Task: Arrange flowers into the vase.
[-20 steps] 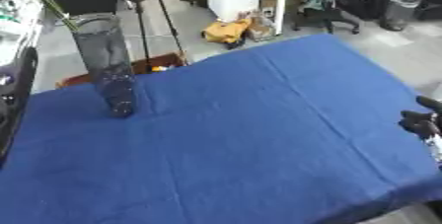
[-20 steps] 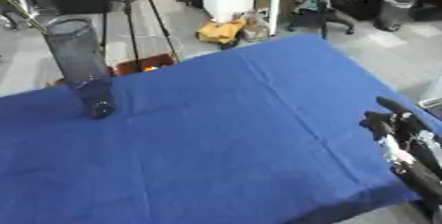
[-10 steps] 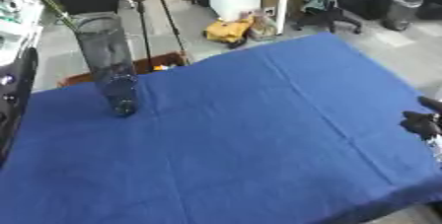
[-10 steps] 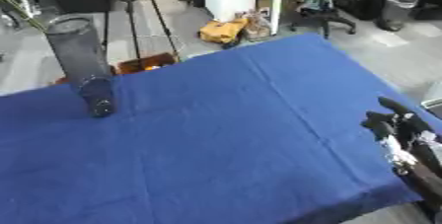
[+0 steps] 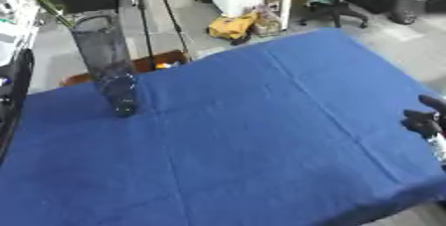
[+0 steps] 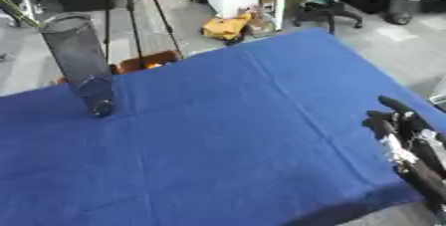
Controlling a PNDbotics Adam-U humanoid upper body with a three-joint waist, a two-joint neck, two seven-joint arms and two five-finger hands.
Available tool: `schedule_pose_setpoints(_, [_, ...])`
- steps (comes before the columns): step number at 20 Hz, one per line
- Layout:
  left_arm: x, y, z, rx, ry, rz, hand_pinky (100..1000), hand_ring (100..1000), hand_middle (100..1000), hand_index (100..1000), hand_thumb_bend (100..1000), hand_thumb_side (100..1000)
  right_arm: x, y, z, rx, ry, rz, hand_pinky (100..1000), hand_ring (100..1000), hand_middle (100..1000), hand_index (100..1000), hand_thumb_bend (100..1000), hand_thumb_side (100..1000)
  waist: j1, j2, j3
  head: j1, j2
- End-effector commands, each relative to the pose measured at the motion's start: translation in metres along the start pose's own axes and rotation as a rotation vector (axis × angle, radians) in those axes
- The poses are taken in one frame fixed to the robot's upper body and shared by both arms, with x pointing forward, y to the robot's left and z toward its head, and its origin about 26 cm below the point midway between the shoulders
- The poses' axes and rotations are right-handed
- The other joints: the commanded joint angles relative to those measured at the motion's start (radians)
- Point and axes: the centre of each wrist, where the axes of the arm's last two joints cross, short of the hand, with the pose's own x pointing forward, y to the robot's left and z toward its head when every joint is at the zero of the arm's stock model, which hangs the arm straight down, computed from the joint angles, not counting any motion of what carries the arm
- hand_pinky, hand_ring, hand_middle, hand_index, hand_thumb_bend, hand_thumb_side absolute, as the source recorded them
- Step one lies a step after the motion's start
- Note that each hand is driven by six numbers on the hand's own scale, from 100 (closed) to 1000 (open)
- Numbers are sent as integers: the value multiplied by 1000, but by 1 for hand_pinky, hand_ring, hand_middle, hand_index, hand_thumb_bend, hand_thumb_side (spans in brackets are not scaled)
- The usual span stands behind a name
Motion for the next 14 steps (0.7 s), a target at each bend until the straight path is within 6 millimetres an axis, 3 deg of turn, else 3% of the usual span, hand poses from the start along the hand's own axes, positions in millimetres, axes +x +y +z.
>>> schedule_pose_setpoints(1, [10, 5, -15, 35, -51, 4, 100, 100, 100, 100, 100, 365, 6, -7, -4, 2, -21, 28, 862, 900, 638, 959, 100, 570, 9, 5, -3, -1, -9])
schedule_pose_setpoints(14, [0, 8, -10, 61, -49, 2, 100, 100, 100, 100, 100, 365, 6, -6, -5, 3, -27, 25, 862, 900, 638, 959, 100, 570, 8, 17, -15, 4, -26])
